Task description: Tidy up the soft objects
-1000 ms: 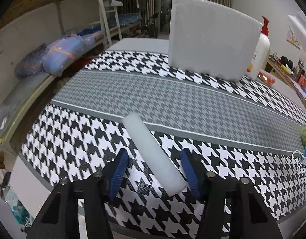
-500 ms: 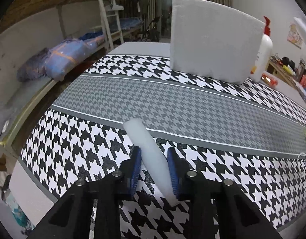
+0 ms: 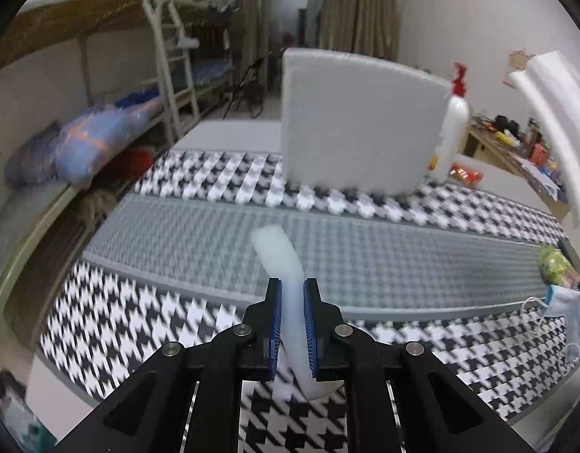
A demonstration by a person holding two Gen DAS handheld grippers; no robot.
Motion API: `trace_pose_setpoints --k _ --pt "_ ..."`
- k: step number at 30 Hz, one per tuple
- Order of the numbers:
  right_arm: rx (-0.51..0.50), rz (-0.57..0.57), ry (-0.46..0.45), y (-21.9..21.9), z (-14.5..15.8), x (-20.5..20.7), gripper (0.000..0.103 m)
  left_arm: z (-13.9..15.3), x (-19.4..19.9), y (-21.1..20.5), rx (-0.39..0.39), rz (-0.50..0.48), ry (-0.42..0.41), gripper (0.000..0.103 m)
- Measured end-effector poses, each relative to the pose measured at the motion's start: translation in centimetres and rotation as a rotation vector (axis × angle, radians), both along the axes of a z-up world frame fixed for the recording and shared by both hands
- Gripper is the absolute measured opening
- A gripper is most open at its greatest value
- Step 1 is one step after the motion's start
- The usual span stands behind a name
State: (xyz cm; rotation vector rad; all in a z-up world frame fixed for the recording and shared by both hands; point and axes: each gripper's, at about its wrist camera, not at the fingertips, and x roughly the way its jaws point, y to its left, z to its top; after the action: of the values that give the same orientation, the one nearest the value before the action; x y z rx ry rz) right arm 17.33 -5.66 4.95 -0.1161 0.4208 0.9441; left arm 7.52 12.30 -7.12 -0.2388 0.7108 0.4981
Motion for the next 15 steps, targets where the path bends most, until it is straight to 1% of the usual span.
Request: trace_pose_setpoints --k 4,11,15 --pt "0.004 -0.013 -0.008 -0.2 0.5 0.2 0.006 3.0 0.5 -1.1 0.068 -0.044 -0.056 0.012" --pt "0.011 -0.037 -0.004 -0.5 1.2 1.1 0.006 7.0 1.6 -1.5 0.112 -0.119 -0.138 0.012" --pt "0.014 -0.055 -0.012 -0.5 1.5 1.4 0.006 8.6 2.2 -1.6 0.128 -0.157 -0.175 0.012"
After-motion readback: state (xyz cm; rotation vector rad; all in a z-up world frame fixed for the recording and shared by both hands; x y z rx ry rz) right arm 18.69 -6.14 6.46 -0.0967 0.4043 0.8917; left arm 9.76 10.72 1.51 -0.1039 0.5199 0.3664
